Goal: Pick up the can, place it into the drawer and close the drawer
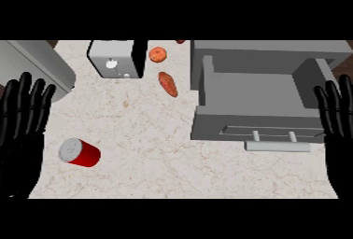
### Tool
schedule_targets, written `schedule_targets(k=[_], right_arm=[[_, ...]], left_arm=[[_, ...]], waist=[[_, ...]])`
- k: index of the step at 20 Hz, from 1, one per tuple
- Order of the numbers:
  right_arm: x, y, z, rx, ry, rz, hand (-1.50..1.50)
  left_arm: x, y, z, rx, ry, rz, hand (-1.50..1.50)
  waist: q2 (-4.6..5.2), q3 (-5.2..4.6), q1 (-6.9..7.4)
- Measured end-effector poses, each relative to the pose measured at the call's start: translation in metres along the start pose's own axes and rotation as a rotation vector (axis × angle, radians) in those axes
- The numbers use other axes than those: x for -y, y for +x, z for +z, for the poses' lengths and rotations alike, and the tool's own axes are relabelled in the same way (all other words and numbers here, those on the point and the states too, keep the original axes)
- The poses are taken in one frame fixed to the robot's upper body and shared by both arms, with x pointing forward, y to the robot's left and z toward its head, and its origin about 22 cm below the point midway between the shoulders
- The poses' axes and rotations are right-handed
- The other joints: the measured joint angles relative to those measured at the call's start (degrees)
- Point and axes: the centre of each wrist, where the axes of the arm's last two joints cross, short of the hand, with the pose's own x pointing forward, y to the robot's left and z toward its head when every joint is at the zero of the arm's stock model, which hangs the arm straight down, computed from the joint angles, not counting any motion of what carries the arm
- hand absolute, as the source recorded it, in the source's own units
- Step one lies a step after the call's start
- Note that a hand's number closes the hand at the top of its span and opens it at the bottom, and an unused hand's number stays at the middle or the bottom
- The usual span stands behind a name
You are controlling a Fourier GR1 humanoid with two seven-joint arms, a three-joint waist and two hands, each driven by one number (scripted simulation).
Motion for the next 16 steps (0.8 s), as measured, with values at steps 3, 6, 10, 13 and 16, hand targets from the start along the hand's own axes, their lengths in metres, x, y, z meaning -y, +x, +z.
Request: schedule_targets(k=[3, 6, 10, 13, 16], right_arm=[[-0.002, 0.005, -0.002, -0.005, -0.008, -0.01, -1.5], [-0.002, 0.003, -0.002, -0.012, -0.025, -0.007, -1.5], [0.008, -0.01, 0.009, -0.193, -0.107, 0.016, -1.5], [0.012, -0.014, 0.018, -0.262, -0.13, 0.015, -1.5], [0.017, -0.016, 0.016, -0.288, -0.143, 0.016, -1.5]], left_arm=[[-0.002, 0.007, 0.012, -0.005, 0.072, -0.032, -1.5], [-0.016, 0.015, 0.033, -0.023, 0.185, -0.095, -1.5], [-0.03, 0.005, 0.06, -0.259, 0.412, -0.108, -1.5], [-0.032, 0.014, 0.072, -0.354, 0.507, -0.11, -1.5], [-0.034, 0.027, 0.078, -0.395, 0.561, -0.114, -1.5]], waist=[[0.07, 0.53, -0.38], [0.05, 0.77, -0.08], [0.24, 0.88, 0.4], [0.21, 0.97, -0.19], [0.22, 1.0, -0.55]])
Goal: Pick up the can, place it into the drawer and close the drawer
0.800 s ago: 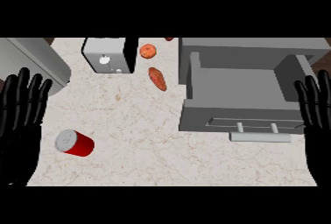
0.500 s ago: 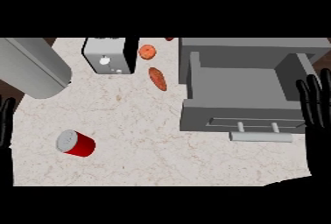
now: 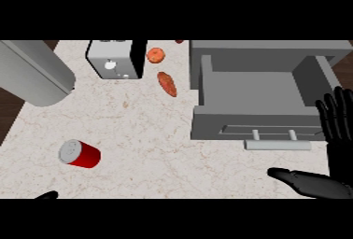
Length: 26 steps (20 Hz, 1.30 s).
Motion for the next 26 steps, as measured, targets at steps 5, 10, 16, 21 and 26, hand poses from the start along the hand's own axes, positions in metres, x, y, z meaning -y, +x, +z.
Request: schedule_targets(k=[5, 10, 16, 21, 26], right_arm=[[0.011, 0.0, 0.0, -0.022, -0.004, 0.004, -1.5], [0.005, 0.006, 0.0, -0.018, -0.005, 0.004, -1.5], [0.022, -0.004, 0.006, -0.016, -0.007, 0.009, -1.5], [0.02, 0.005, 0.011, -0.007, -0.013, 0.015, -1.5], [0.025, 0.0, 0.018, 0.001, -0.014, 0.012, -1.5]], left_arm=[[-0.004, 0.009, 0.001, -0.016, 0.022, 0.007, -1.5], [-0.003, 0.006, -0.003, -0.034, 0.025, -0.004, -1.5], [0.011, -0.024, -0.008, -0.084, 0.018, -0.005, -1.5], [0.024, -0.05, -0.008, -0.121, 0.021, -0.026, -1.5], [0.029, -0.079, -0.002, -0.142, 0.035, -0.044, -1.5]], waist=[[0.0, -0.01, -0.37], [0.01, 0.0, -0.5], [0.02, -0.02, -0.63], [0.02, -0.03, -0.66], [0.01, -0.02, -0.64]])
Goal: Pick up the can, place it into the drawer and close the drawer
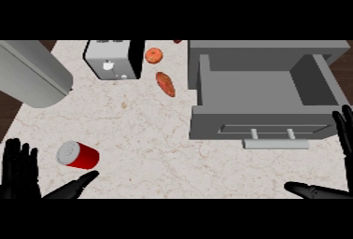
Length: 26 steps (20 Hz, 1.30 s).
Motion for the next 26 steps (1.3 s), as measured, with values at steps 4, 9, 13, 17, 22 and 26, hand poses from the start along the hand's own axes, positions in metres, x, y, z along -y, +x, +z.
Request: schedule_targets(k=[4, 9, 13, 17, 22, 26], right_arm=[[0.004, 0.015, 0.0, 0.006, -0.005, 0.007, -1.5], [0.011, 0.02, -0.001, 0.011, -0.008, 0.013, -1.5], [0.015, 0.021, 0.001, 0.008, -0.014, 0.011, -1.5], [0.017, 0.024, -0.001, 0.007, -0.009, 0.013, -1.5], [0.019, 0.032, 0.007, 0.006, -0.014, 0.022, -1.5], [0.02, 0.03, 0.008, 0.009, -0.012, 0.027, -1.5]], left_arm=[[0.002, -0.025, 0.003, -0.017, 0.018, -0.016, -1.5], [0.002, -0.058, -0.005, -0.031, 0.056, -0.019, -1.5], [-0.007, -0.086, -0.008, -0.054, 0.075, -0.016, -1.5], [-0.009, -0.103, -0.012, -0.075, 0.082, -0.013, -1.5], [-0.007, -0.125, -0.018, -0.089, 0.09, -0.015, -1.5], [-0.012, -0.141, -0.027, -0.102, 0.104, -0.001, -1.5]], waist=[[0.0, -0.01, 0.03], [0.01, -0.01, -0.02], [0.02, -0.01, -0.03], [0.01, -0.01, -0.03], [0.02, 0.01, -0.1], [0.03, -0.01, -0.12]])
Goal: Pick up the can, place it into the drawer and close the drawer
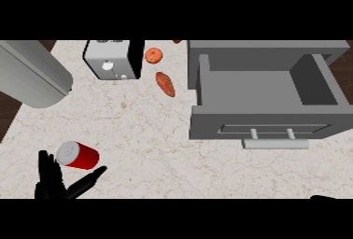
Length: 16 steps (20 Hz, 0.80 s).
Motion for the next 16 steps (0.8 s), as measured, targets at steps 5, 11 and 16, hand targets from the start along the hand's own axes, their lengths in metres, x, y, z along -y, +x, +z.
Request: schedule_targets(k=[5, 11, 16], right_arm=[[0.001, 0.008, -0.002, -0.004, 0.003, 0.003, -1.5], [0.003, 0.0, 0.002, 0.005, 0.003, 0.001, -1.5], [0.002, 0.002, -0.005, 0.01, 0.002, 0.011, -1.5]], left_arm=[[-0.005, -0.009, -0.016, -0.014, 0.016, 0.005, -1.5], [-0.002, -0.03, -0.03, -0.007, 0.005, 0.011, -1.5], [0.0, -0.029, -0.042, 0.011, -0.034, 0.017, -1.5]], waist=[[0.0, 0.0, 0.0], [0.02, 0.0, -0.1], [0.02, 0.01, -0.03]])
